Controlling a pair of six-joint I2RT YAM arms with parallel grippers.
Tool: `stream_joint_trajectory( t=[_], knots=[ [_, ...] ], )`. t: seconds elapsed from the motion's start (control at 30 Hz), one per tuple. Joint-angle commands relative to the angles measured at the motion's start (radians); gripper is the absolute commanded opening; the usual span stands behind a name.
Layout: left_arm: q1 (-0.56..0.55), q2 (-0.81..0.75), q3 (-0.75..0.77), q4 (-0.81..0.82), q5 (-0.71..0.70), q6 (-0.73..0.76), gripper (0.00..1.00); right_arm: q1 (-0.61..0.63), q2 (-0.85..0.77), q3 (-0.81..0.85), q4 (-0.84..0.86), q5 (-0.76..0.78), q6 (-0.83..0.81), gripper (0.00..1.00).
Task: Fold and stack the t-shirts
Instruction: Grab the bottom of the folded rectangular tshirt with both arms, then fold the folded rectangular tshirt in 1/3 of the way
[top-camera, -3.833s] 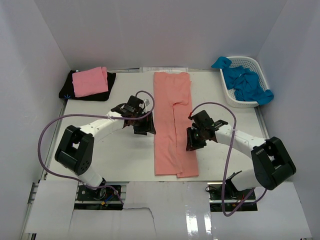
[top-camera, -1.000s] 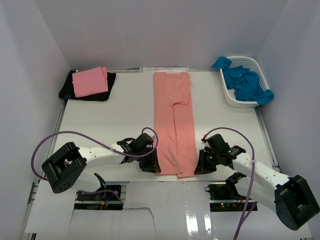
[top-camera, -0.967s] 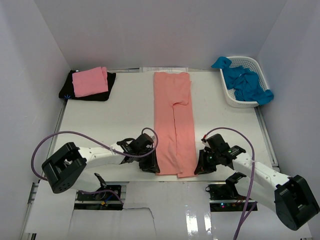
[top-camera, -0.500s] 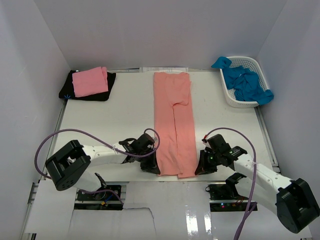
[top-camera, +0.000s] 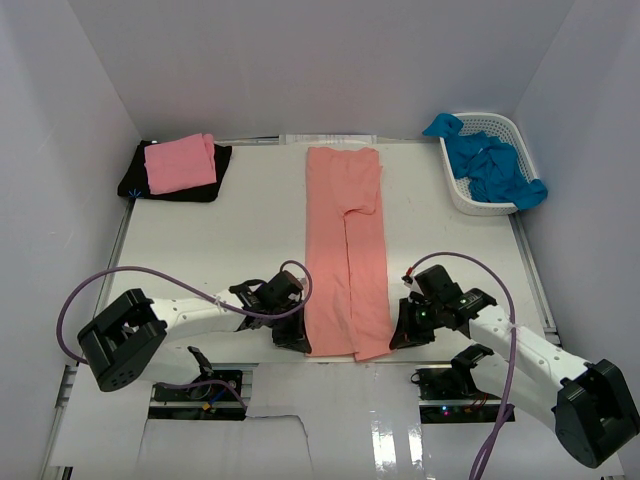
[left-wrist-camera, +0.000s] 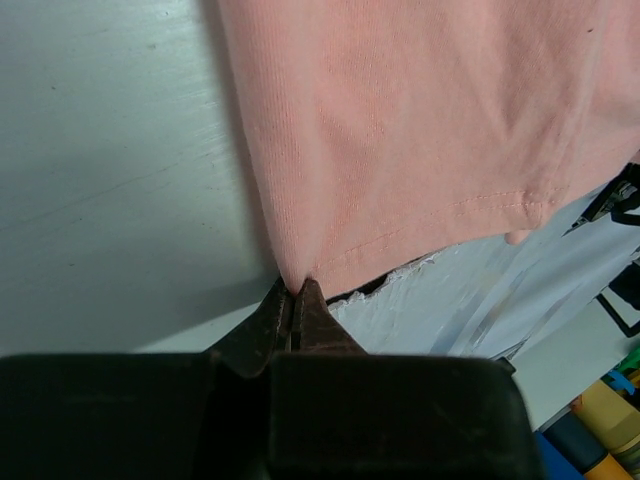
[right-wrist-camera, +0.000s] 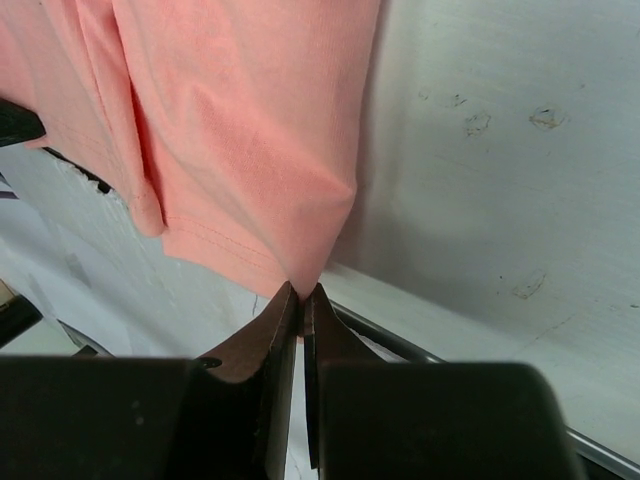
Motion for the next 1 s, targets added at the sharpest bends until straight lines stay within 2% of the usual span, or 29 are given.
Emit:
stream_joint_trajectory(
  t=[0.0, 0.17, 0.47, 0.77, 0.97],
  knots=[
    [-0.006, -0.006, -0.001, -0.053, -0.036, 0.012, 0.00, -0.003, 0.000, 0.003, 0.006, -0.033, -0.010, 0.08],
    [-0.007, 0.010, 0.030, -0.050, -0.034, 0.014, 0.00, -0.001, 0.006, -0.009, 0.034, -0.082, 0.000, 0.08],
    [-0.006, 0.013, 0.022, -0.025, -0.010, 0.002, 0.00, 0.003, -0.020, -0.138, 0.129, -0.126, 0.053, 0.08],
    [-0.004, -0.038, 0.090, -0.126, -0.019, 0.015, 0.00, 0.002, -0.026, 0.003, -0.012, -0.097, 0.004, 0.08],
    [0.019, -0.099, 0.113, -0.153, 0.007, 0.012, 0.00, 0.002, -0.008, 0.043, -0.009, -0.116, -0.015, 0.08]
  ],
)
